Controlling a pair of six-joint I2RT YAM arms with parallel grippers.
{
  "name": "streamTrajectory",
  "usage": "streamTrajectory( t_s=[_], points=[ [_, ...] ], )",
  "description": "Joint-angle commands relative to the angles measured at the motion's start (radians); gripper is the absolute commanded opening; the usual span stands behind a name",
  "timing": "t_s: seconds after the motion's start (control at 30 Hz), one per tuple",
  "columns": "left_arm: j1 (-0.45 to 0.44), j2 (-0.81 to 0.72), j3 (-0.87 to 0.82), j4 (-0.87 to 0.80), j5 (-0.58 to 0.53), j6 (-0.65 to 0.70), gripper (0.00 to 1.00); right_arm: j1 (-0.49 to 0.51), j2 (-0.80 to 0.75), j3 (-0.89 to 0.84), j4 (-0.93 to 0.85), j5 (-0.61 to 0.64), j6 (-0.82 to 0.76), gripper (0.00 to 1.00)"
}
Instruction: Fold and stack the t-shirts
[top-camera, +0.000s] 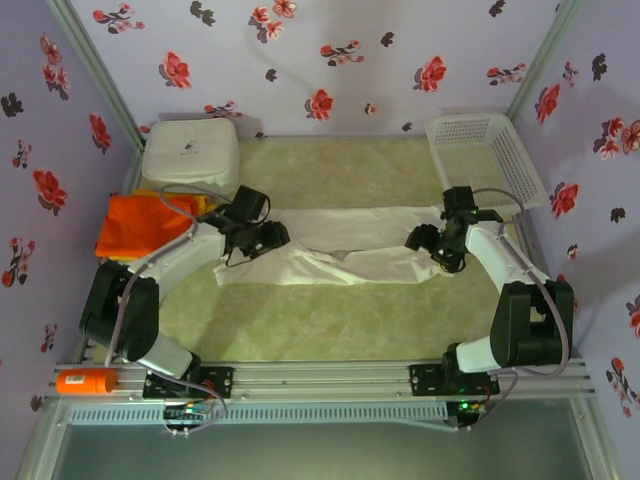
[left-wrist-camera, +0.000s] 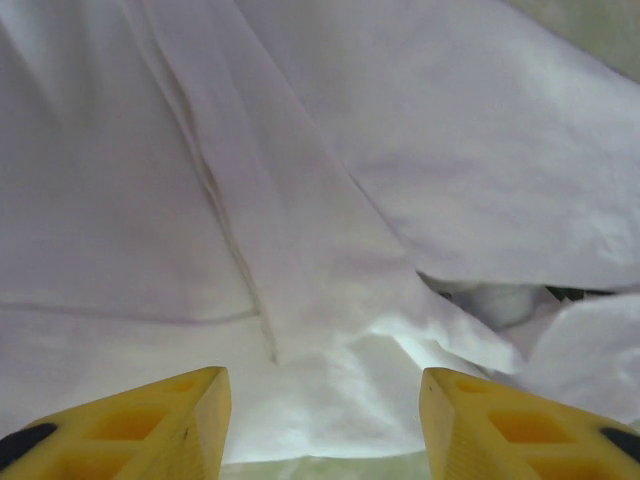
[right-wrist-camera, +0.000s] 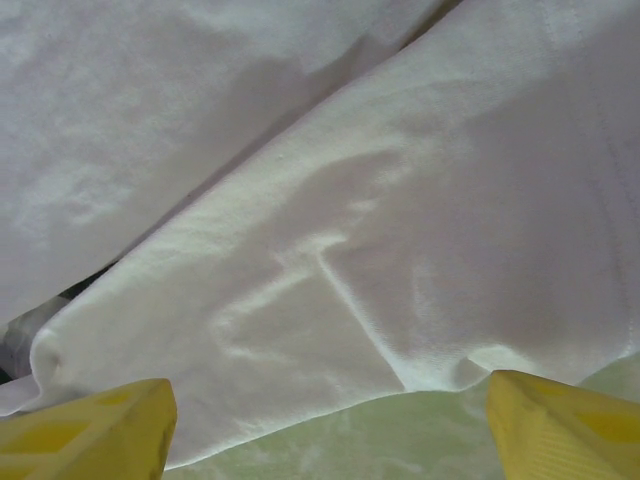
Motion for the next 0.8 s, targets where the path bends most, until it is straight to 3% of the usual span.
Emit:
streamTrajectory(
  t_s=[0.0, 0.27, 0.63, 0.77],
  points=[
    [-0.024, -0.012, -0.086, 0.154, -0.011, -0.129, 0.53, 0.012, 0.005, -0.014, 0.022, -0.019, 0.031, 0.81],
    [-0.025, 0.077, -0.121, 0.234, -0.014, -0.146, 0.51, 0.018, 0.009, -0.016, 0.023, -0.014, 0.034, 0.81],
    [-0.025, 0.127, -0.087, 0.253, -0.016, -0.149, 0.38, 0.018, 0.013, -0.025, 0.025, -0.011, 0.031, 0.81],
    [-0.025, 0.147, -0.07, 0.251, -0.018, -0.139, 0.28, 0.018, 0.015, -0.026, 0.028, -0.009, 0.03, 0.81]
  ],
)
